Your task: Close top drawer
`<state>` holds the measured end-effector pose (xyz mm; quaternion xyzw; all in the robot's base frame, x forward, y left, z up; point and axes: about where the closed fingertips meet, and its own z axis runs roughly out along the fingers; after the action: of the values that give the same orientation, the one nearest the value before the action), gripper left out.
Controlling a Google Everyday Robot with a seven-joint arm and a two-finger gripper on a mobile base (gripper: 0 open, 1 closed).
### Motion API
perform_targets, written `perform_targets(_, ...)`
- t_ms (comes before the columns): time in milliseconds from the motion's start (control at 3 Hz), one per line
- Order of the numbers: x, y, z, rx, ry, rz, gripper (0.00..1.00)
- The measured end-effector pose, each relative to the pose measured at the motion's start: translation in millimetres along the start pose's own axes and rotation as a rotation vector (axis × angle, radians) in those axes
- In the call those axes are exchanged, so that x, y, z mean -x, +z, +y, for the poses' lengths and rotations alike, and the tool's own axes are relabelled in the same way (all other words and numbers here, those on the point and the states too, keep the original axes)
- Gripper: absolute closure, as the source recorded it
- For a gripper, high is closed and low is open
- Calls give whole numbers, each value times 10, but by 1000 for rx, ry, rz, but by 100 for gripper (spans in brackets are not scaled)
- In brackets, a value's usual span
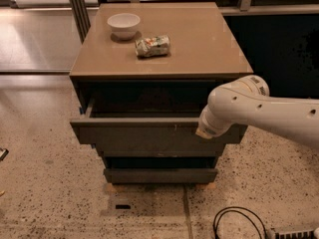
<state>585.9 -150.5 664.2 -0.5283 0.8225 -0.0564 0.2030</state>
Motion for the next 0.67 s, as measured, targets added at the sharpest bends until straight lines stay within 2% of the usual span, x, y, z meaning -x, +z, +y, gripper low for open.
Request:
perform_targets(333,-66,160,-263,-42,39,32,100)
perform_targets(667,-136,395,-511,-57,79,66,100)
